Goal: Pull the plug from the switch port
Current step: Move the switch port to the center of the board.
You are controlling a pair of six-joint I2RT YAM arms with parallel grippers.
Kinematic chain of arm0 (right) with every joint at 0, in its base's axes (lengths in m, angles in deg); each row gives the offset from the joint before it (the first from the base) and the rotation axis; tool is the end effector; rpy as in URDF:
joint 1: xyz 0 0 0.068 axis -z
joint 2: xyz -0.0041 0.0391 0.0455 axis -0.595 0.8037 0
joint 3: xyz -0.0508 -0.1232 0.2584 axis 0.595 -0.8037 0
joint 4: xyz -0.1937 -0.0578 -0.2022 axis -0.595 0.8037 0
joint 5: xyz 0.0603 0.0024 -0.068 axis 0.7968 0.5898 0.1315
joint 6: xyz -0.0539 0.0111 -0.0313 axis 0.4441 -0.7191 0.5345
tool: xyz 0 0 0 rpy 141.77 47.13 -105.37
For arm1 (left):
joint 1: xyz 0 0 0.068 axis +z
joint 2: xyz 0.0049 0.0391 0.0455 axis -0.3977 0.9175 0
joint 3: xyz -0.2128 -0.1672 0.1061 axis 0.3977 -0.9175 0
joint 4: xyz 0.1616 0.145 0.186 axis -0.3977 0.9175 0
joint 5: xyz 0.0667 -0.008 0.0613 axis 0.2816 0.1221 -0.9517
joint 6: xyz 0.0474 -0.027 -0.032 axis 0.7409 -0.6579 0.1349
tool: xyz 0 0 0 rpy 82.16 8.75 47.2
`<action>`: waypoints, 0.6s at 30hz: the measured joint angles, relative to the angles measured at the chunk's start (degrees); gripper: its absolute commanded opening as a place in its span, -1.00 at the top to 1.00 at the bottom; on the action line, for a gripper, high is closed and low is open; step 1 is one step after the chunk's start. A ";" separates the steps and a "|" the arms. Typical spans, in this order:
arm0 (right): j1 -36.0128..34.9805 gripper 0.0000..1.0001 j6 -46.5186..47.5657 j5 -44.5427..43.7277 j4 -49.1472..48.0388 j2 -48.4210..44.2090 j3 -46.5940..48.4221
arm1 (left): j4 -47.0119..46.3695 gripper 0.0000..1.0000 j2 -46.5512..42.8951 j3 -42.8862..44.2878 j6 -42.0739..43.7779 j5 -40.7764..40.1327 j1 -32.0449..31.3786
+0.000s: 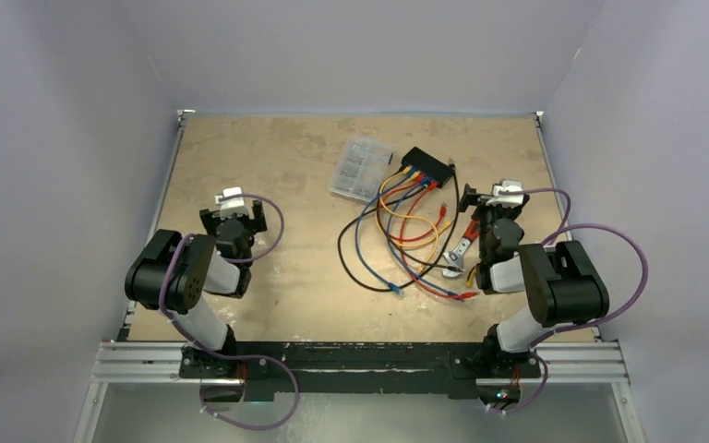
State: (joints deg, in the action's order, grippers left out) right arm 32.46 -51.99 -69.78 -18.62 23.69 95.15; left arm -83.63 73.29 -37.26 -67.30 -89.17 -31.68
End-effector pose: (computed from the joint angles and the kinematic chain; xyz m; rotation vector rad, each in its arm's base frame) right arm 0.2710 0.0087 0.1676 0.1373 1.4346 -0.0858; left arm 0.2650 -0.0174 0.1181 -0.2344 1.7035 0.2441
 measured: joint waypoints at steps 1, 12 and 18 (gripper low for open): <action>0.00 -0.97 0.00 0.00 0.00 0.00 0.00 | -0.02 -0.99 0.02 0.00 0.00 0.00 0.00; 0.00 -0.97 0.00 0.11 0.00 0.00 0.00 | 0.26 -0.99 -0.11 0.02 0.02 0.00 0.00; 0.00 -0.97 -0.28 -0.28 14.53 -6.49 6.08 | 25.44 -0.99 -7.78 13.31 -1.33 1.40 -0.02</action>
State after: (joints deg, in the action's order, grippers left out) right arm 32.46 -52.28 -70.06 -4.09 17.20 101.23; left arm -58.19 65.51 -23.95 -68.63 -87.77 -31.71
